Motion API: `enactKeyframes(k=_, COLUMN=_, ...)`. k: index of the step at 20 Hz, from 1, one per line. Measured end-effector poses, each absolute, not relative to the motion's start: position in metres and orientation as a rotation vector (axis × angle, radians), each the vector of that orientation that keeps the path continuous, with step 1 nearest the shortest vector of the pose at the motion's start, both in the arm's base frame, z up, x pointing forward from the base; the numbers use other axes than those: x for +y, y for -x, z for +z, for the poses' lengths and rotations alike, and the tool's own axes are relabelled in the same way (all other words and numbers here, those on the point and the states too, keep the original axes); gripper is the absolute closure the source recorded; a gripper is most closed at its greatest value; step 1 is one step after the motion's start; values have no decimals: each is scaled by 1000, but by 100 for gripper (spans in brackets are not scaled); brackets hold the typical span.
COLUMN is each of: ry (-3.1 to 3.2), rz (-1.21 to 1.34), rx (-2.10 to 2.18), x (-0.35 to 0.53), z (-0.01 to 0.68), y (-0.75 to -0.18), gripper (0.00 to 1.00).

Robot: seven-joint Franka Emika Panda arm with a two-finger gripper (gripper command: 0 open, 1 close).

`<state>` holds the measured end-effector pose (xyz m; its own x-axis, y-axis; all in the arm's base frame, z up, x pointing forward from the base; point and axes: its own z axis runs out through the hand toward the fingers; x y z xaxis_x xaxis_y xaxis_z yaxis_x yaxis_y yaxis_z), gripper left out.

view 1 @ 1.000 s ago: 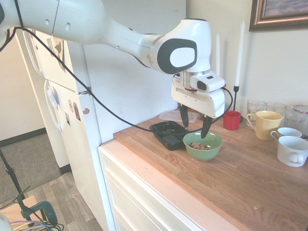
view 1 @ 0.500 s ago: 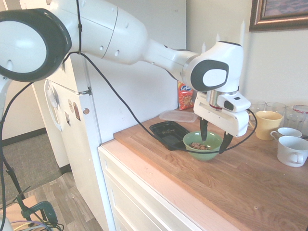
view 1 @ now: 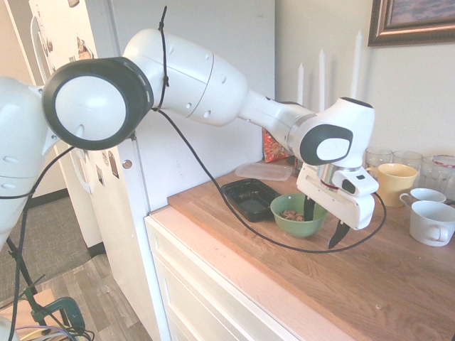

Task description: Pour the cereal into the box

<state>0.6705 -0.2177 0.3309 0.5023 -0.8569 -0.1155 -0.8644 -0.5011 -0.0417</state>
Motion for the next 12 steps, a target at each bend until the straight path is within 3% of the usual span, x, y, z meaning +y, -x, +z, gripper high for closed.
enactKeyframes(k=12, ry=2636, rz=130, rx=1511, x=-217, z=326, y=-673, gripper=100)
